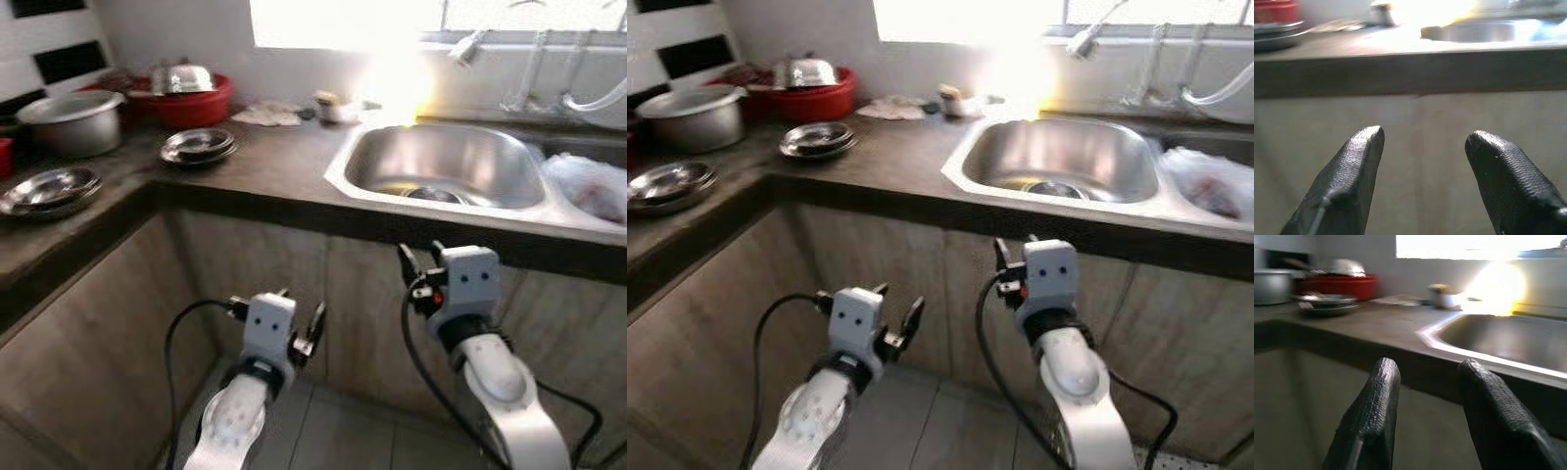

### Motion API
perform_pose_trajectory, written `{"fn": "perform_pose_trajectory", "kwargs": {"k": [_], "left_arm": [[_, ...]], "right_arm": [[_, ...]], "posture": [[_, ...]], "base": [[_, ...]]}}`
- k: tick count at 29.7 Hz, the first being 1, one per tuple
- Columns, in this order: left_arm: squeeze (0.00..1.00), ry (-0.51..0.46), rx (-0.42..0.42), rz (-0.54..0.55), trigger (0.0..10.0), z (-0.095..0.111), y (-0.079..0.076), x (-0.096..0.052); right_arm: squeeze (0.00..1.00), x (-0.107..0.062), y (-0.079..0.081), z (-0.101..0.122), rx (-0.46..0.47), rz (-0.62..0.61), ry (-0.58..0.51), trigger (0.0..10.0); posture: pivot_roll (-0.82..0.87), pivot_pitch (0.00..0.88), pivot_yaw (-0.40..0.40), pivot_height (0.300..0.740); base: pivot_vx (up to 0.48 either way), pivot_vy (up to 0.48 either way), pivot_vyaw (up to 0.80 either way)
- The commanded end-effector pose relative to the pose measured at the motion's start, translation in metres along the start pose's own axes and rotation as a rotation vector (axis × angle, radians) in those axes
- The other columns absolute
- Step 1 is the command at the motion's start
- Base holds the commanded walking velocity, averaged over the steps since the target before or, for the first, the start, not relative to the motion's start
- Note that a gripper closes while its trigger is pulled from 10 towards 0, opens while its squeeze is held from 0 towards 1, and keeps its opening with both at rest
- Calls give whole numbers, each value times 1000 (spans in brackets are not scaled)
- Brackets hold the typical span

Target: Kitchen organization

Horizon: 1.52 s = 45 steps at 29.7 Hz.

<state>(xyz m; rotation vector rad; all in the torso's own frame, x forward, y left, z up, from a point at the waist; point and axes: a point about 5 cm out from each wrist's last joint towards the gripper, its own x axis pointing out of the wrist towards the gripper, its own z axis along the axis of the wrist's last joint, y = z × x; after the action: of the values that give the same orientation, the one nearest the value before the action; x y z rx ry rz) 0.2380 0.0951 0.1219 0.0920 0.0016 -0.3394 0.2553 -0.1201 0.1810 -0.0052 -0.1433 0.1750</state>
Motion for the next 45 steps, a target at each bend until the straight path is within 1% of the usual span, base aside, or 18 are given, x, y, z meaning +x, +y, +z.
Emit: {"fn": "perform_pose_trajectory", "kwargs": {"k": [1,6,11,13,20,23,36,42,45], "left_arm": [[0,-5,3,-5,10000,1,-3,2],[0,-5,1,-6,10000,1,-5,2],[0,-3,5,16,10000,1,-1,2],[0,-4,-8,50,10000,2,2,2],[0,-5,9,39,10000,2,1,2],[0,-3,7,42,10000,2,0,2],[0,-10,14,42,10000,3,0,2],[0,-12,12,43,10000,3,0,2],[0,-9,-1,45,10000,2,-1,2]], "right_arm": [[0,0,-3,-1,-4,0,6,10000],[0,2,-3,-2,-2,8,10,10000],[0,4,-2,-3,-2,30,15,10000],[0,4,-1,-4,-3,43,19,10000],[0,5,0,-5,1,67,24,10000],[0,7,2,-6,13,103,25,10000],[0,11,5,-8,2,169,32,10000],[0,11,8,-10,-2,196,39,10000],[0,11,9,-11,-2,205,41,10000]], "posture": [[101,4,-10,740],[103,9,-13,740],[105,13,-16,740],[106,13,-16,740],[107,15,-18,740],[105,15,-17,740],[111,16,-21,740],[113,14,-24,740],[110,13,-23,740]], "base": [[341,0,800],[335,0,800],[304,0,800],[0,0,800],[0,0,800],[0,0,800],[0,0,800],[270,0,800],[176,0,800]]}}
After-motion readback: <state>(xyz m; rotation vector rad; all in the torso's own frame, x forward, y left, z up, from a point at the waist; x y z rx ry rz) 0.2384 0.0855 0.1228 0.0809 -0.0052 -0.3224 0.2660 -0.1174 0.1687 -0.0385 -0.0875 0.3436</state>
